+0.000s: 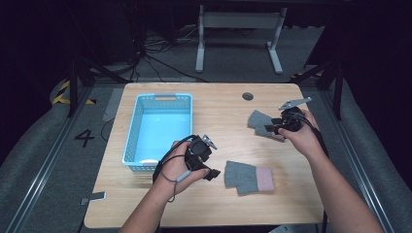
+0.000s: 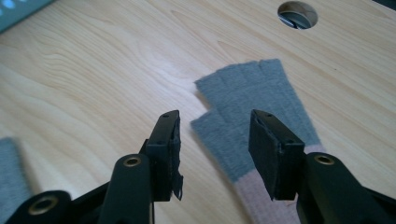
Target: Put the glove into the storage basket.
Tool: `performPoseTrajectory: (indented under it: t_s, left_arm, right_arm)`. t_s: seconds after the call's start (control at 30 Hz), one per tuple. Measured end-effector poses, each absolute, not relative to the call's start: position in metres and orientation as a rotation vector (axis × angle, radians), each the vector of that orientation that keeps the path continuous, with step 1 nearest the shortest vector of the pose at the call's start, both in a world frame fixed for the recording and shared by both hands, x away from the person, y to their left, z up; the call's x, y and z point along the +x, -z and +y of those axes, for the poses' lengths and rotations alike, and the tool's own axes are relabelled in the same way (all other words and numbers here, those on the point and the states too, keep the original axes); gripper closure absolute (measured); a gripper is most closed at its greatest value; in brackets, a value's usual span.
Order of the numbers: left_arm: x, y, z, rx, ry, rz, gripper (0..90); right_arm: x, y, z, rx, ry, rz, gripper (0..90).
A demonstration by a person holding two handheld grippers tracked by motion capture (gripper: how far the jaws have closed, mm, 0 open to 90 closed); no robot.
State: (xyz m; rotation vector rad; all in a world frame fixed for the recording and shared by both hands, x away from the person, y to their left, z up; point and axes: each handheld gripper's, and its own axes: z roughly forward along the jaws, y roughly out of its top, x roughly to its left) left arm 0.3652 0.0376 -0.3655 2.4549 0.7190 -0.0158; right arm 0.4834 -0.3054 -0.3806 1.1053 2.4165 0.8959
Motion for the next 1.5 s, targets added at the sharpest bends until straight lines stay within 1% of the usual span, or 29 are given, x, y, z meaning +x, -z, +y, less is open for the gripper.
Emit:
performPoseTrajectory:
  t_s: [0.2, 0.27, 0.33, 0.4, 0.53, 0.8, 1.07, 1.17, 1.33, 1.5]
  left_arm:
    - [0.361, 0.366, 0.04, 2.453, 0.013, 0.73, 34.0]
    - [0.361, 0.366, 0.041, 2.454, 0.008, 0.735, 34.0]
    - [0.361, 0.366, 0.042, 2.45, 0.003, 0.738, 33.8]
    - [0.361, 0.366, 0.042, 2.451, 0.004, 0.732, 33.7]
    - [0.361, 0.365, 0.042, 2.454, 0.004, 0.723, 33.3]
    - [0.36, 0.364, 0.042, 2.45, 0.003, 0.725, 33.2]
    - [0.362, 0.363, 0.047, 2.44, -0.001, 0.734, 33.2]
    - [0.362, 0.363, 0.046, 2.44, -0.001, 0.736, 33.2]
    - [0.362, 0.364, 0.045, 2.446, 0.005, 0.73, 33.2]
    - [0.361, 0.363, 0.046, 2.445, 0.005, 0.729, 33.1]
  right_arm:
    - [0.505, 0.391, -0.307, 1.131, -0.858, 2.418, 54.9]
    - [0.512, 0.395, -0.308, 1.137, -0.843, 2.417, 53.0]
    - [0.517, 0.398, -0.311, 1.151, -0.85, 2.396, 48.8]
    - [0.521, 0.402, -0.313, 1.17, -0.862, 2.392, 48.0]
    - [0.527, 0.408, -0.315, 1.169, -0.842, 2.391, 48.2]
    - [0.539, 0.421, -0.322, 1.173, -0.788, 2.403, 44.6]
    - [0.545, 0.43, -0.322, 1.181, -0.739, 2.423, 44.9]
    - [0.546, 0.434, -0.32, 1.176, -0.726, 2.44, 47.3]
    - [0.547, 0.436, -0.32, 1.174, -0.726, 2.451, 54.4]
    - [0.544, 0.437, -0.322, 1.191, -0.753, 2.431, 69.1]
